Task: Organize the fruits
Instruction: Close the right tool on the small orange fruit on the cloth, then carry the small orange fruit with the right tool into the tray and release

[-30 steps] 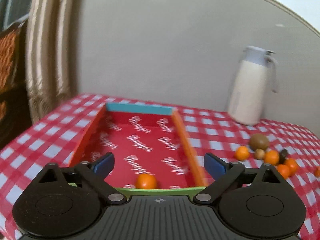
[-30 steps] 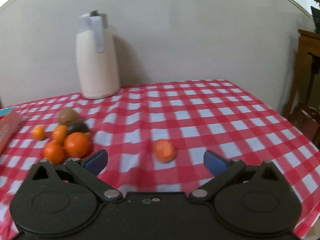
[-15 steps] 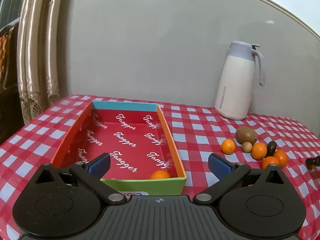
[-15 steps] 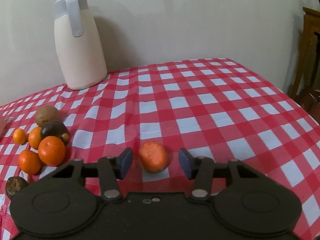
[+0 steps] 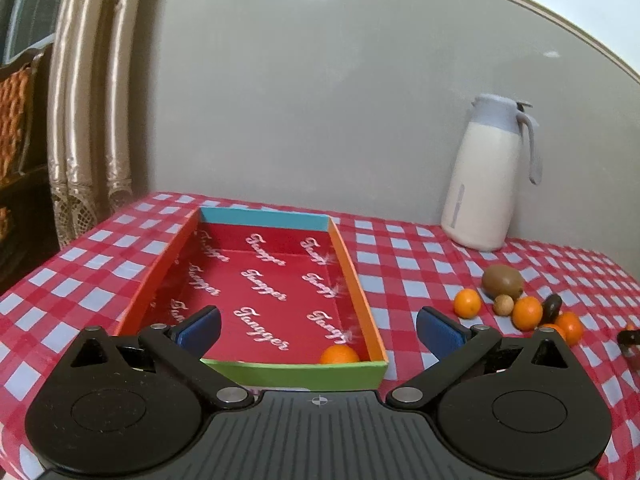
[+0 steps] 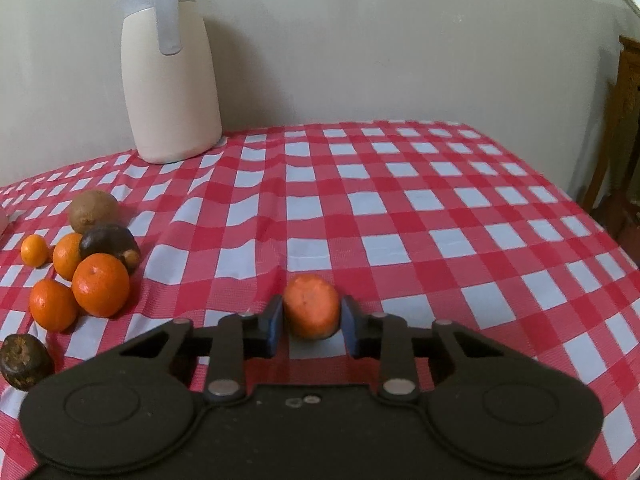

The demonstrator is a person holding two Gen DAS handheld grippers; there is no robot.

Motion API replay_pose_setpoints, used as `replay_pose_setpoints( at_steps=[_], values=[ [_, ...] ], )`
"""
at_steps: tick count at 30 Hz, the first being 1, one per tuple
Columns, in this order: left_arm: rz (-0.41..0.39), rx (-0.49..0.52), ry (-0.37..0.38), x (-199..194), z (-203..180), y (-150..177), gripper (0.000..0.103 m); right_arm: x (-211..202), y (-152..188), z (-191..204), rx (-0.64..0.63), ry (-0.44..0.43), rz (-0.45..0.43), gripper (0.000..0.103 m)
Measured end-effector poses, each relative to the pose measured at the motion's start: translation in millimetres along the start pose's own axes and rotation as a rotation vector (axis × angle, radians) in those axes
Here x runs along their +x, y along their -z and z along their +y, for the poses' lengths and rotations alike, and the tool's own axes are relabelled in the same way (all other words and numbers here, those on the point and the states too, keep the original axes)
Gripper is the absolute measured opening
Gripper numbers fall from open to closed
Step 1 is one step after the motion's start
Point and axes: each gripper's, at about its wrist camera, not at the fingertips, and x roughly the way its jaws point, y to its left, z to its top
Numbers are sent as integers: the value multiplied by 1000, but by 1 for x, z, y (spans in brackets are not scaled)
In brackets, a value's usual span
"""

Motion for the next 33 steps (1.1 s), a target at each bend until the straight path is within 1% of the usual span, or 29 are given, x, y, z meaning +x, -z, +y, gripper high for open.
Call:
replay_pose_setpoints(
  at_steps=[4,7,12,15,19,21,26,30,33],
  values=[
    [-10,-37,-24,-2,11,-2,103,-13,-3,11,4,-50,-35,29],
    [-19,-74,-56,-5,21,-3,103,-23,-5,28,-7,-108,-62,29],
    [-33,-139,-116,-11,43,-2,103,-39,-10,73,-53,-249,-107,29],
    [-46,-176,-163,-17,57,-1,103,-47,-12,105,-91,-357,-120,29],
    [-54,-222,-223,-24,76,2,103,-54,-15,151,-153,-496,-124,29],
    [-51,-236,-238,-26,84,3,103,-57,-16,176,-182,-563,-125,29],
    [-50,-250,-272,-30,101,7,103,-67,-13,230,-231,-689,-115,29],
    [-48,-248,-285,-32,112,9,103,-70,-9,268,-266,-761,-95,29],
    [-47,-246,-298,-33,120,10,103,-67,-4,292,-293,-791,-75,29]
  ],
)
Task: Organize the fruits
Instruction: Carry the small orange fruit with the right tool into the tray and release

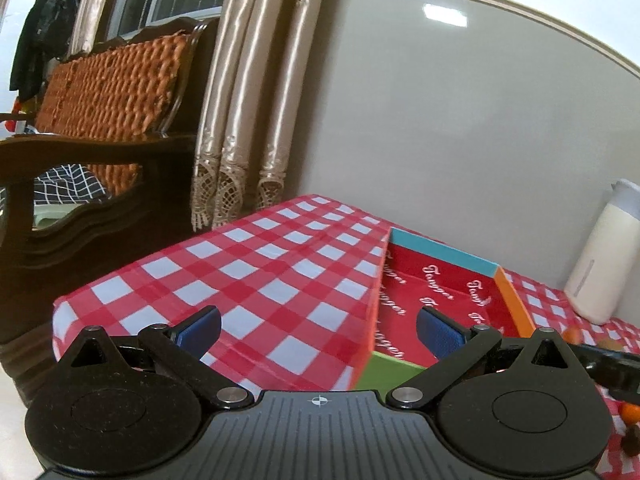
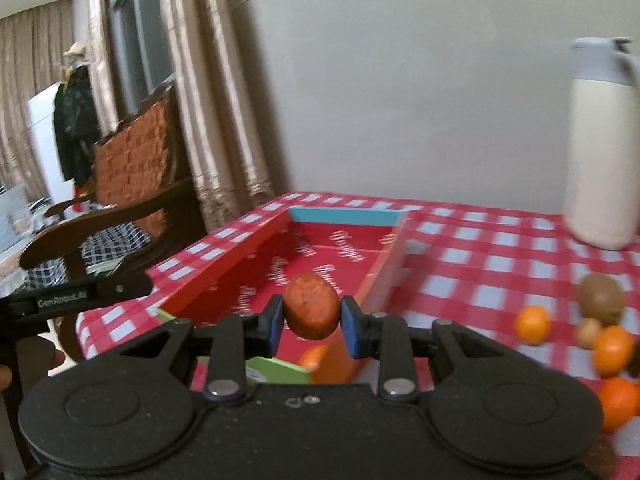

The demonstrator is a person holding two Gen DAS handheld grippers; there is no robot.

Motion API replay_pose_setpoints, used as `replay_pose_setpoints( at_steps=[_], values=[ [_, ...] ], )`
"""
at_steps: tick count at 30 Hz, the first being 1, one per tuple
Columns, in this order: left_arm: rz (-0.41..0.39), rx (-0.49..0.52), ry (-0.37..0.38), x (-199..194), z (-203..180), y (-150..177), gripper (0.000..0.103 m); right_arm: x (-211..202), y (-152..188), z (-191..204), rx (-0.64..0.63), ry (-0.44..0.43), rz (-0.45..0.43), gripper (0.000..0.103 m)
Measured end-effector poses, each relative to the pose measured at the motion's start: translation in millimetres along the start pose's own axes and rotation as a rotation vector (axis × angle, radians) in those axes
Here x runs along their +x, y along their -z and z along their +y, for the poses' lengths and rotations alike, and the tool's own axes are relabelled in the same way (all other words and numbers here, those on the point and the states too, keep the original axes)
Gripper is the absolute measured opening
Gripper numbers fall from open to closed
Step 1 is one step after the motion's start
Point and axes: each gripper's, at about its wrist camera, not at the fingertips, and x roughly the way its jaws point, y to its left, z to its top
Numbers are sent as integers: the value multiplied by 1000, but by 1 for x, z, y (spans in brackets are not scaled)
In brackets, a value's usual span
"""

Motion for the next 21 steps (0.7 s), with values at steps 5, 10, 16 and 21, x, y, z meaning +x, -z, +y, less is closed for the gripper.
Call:
replay_pose_setpoints(
  at_steps=[5,10,16,21],
  values=[
    [-1,-10,-19,1,13,-1,103,19,4,16,-13,-25,41,30],
    [-2,-14,-25,2,18,-2,103,21,6,18,-4,-38,53,43],
    [-5,19,-5,1,6,0,103,4,1,8,10,8,-16,70],
    [-16,85,37,-3,-18,3,103,-15,1,-12,48,82,-56,82]
  ],
)
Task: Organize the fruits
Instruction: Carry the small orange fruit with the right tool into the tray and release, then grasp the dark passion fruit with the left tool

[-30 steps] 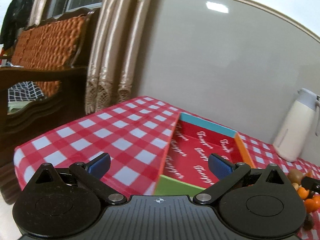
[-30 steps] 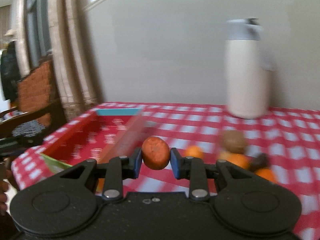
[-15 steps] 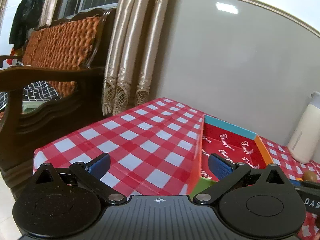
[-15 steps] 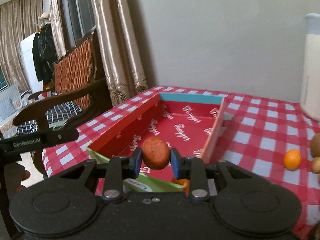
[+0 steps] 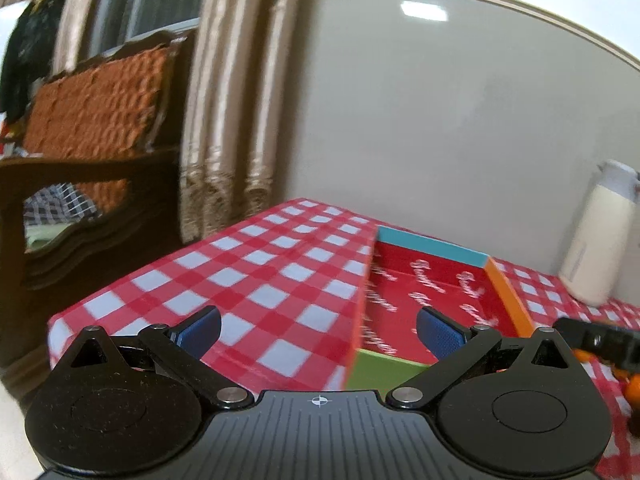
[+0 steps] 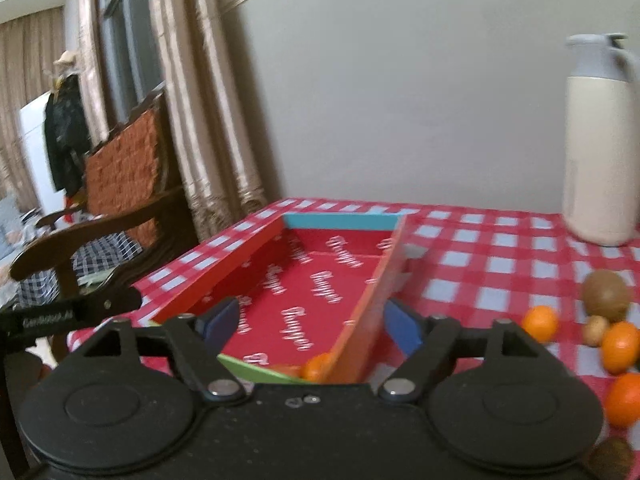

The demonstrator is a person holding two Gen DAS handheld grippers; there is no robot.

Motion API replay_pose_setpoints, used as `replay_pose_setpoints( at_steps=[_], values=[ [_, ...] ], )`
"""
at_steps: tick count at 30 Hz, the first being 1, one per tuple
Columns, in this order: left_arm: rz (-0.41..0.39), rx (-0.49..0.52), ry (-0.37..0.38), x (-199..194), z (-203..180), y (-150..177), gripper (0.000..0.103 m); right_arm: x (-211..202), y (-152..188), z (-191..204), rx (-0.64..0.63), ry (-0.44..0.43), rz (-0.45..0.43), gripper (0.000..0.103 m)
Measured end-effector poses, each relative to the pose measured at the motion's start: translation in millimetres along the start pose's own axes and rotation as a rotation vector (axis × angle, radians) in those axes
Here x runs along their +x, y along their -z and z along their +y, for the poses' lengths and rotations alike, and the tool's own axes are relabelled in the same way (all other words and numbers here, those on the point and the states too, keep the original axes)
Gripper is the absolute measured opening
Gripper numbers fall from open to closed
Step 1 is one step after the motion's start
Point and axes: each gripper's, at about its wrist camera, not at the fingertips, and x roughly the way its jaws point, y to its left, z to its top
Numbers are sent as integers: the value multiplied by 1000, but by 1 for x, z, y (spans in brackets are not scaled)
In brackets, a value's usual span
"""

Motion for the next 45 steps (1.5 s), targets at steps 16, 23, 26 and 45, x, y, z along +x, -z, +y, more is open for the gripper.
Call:
replay_pose_setpoints(
  at_steps=[16,23,26,45],
  values=[
    [44,214,313,-14,-124,26,103,-89,9,-109,177,426,-106,103],
    [74,324,444,-24,-184,49,103,-133,22,-148,251,694,-137,103],
    [95,366,497,-29,-208,59,103,-151,28,-159,269,757,-155,103],
    [234,422,603,-15,-288,93,67,-211,48,-191,372,792,-203,103]
  ],
)
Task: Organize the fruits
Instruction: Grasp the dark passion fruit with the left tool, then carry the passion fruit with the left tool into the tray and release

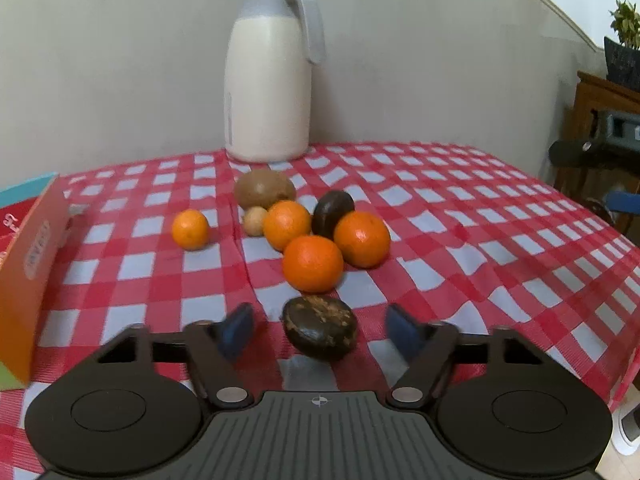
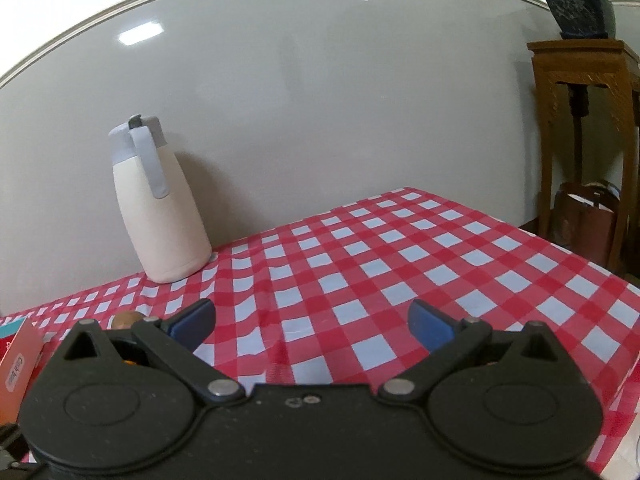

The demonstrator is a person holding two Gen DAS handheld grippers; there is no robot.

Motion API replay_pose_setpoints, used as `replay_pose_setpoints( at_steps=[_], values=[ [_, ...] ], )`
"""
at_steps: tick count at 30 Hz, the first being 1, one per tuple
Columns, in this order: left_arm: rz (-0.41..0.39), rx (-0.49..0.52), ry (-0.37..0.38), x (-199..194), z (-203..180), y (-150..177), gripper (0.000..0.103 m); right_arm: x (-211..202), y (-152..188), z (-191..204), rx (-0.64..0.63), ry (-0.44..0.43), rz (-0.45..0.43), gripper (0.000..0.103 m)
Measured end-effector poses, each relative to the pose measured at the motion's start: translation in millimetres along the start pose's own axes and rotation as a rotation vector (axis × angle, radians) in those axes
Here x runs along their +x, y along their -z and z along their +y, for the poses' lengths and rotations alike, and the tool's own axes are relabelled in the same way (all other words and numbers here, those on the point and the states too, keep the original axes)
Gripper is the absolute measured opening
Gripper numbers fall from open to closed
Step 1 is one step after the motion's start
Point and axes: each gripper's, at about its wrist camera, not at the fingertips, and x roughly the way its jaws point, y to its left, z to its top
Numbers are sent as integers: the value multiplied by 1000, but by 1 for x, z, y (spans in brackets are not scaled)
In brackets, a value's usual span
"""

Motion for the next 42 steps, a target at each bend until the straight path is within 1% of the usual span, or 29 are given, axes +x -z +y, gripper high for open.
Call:
replay_pose_setpoints(
  at_steps=[1,4,6,7,8,12,17,23,27,33,36,42],
  values=[
    [7,-6,1,2,-1,1,66,0,0,-1,3,-2,1,103],
    [6,-7,-6,6,-4,2,57,0,-1,-2,5,-4,-1,103],
    [3,-5,-13,7,-6,1,54,-1,-1,-2,6,-10,-4,103],
    [2,-5,-17,8,-7,1,49,-1,-1,-2,5,-9,-4,103],
    [-2,-2,-26,8,-7,1,41,-1,-1,-2,4,-9,-4,103],
    [-10,-19,-31,6,-5,1,41,-1,0,-3,7,-10,1,103],
    [-52,-33,-41,-1,0,-2,41,-2,-1,-4,13,-15,-5,103],
    [-83,-52,-64,-10,12,-6,41,-1,-1,-1,7,-20,-2,103],
    [-126,-65,-106,-21,26,-10,41,-1,-1,2,-9,0,-11,103],
    [-184,-112,-193,-40,57,-16,41,2,0,5,-14,46,-19,103],
    [-217,-140,-249,-51,78,-18,41,3,0,9,-13,35,-17,103],
    [-227,-191,-343,-63,116,-17,41,8,3,26,-43,3,-3,103]
  ],
)
